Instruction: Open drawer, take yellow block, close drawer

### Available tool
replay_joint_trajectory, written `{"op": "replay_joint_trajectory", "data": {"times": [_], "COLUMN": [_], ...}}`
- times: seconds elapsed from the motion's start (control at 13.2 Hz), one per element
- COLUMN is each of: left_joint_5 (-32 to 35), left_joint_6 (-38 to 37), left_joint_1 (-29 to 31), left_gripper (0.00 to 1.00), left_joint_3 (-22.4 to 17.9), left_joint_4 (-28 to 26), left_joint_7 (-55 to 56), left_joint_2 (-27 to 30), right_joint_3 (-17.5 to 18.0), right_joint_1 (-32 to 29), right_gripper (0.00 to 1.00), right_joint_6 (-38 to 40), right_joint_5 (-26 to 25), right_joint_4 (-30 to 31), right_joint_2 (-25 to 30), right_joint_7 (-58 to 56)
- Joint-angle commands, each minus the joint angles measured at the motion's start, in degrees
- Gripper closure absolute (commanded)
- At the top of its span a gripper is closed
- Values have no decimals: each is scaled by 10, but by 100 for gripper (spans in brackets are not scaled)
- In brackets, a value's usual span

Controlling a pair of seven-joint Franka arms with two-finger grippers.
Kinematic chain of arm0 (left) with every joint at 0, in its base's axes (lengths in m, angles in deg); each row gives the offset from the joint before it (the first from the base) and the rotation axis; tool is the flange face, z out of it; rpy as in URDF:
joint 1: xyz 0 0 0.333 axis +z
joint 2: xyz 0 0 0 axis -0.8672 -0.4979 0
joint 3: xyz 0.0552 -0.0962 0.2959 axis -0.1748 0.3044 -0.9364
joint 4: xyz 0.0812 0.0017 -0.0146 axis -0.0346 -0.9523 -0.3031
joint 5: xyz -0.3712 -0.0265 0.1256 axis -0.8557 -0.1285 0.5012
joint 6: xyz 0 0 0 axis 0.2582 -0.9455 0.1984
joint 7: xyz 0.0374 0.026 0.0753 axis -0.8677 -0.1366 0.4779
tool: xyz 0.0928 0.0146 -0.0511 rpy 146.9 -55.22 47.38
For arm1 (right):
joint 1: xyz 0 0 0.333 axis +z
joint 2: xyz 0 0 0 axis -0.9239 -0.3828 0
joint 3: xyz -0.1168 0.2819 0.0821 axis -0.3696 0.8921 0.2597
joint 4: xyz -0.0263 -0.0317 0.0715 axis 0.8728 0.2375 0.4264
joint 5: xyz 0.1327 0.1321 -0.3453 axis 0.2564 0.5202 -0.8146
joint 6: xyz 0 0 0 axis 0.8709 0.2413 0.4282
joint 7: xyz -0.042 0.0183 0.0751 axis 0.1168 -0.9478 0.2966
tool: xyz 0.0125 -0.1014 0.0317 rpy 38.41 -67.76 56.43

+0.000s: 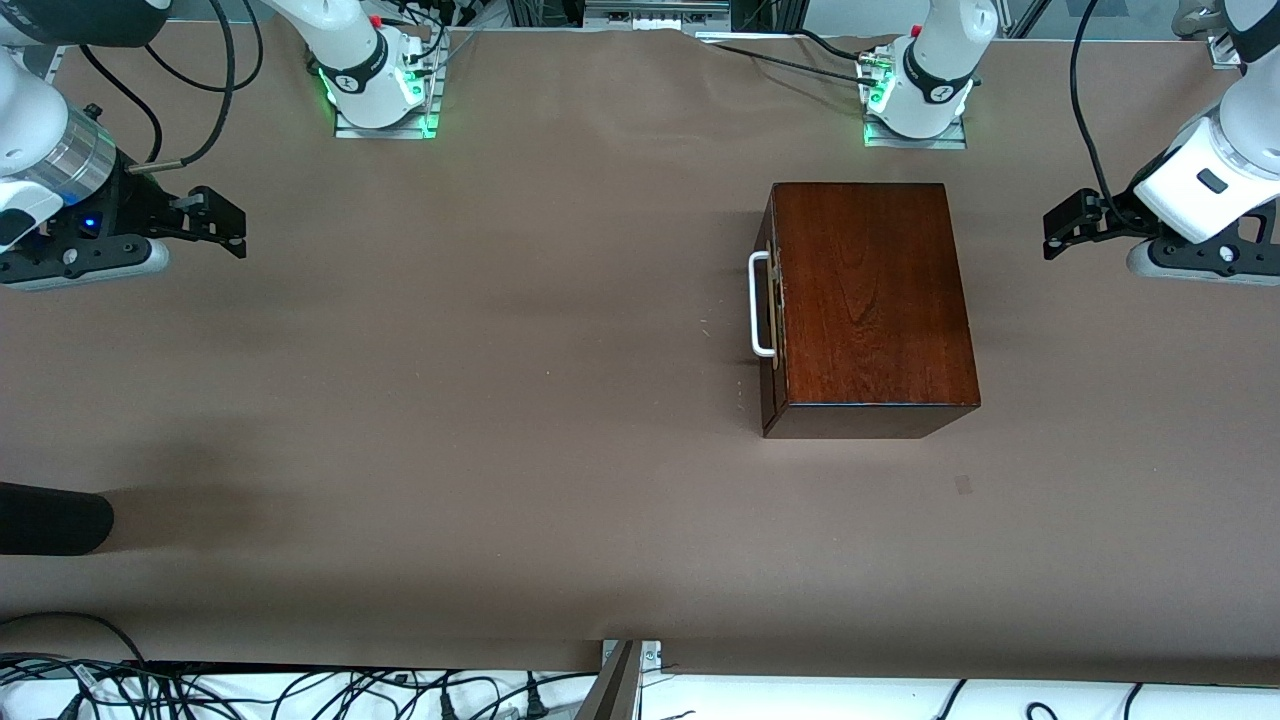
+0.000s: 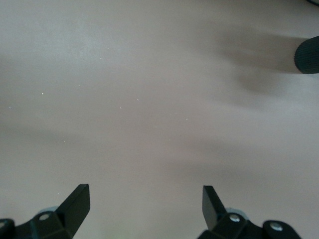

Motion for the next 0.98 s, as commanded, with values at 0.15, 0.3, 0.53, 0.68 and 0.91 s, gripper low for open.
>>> {"op": "replay_joint_trajectory", "data": {"times": [0.15,0.3,0.53,0.68,0.91], "left_joint_5": [-12,-12,-14,-12,-15], "left_joint_6": [-4,-5,-9,-15,-24], "left_joint_1": [-4,-5,-4,-6,-8], "left_gripper": [0,0,0,0,0], "left_joint_3": [-4,-4,-4,-3,-2], "left_joint_4": [13,13,13,13,13], "left_joint_7": [-2,-2,4,4,7], "left_joint_2": [-6,-7,-7,-8,-8], "right_joint_3": [3,3,3,3,3], "right_joint_1": [-2,-2,-2,-2,-2], "right_gripper": [0,0,0,0,0], "right_joint_6": [2,2,2,2,2], "right_joint_5": [-4,-4,-4,-4,-4], "right_joint_4": [-7,-7,-7,-7,-7], "right_joint_2": [-1,0,0,-1,-1], "right_joint_7": [5,5,5,5,5]}}
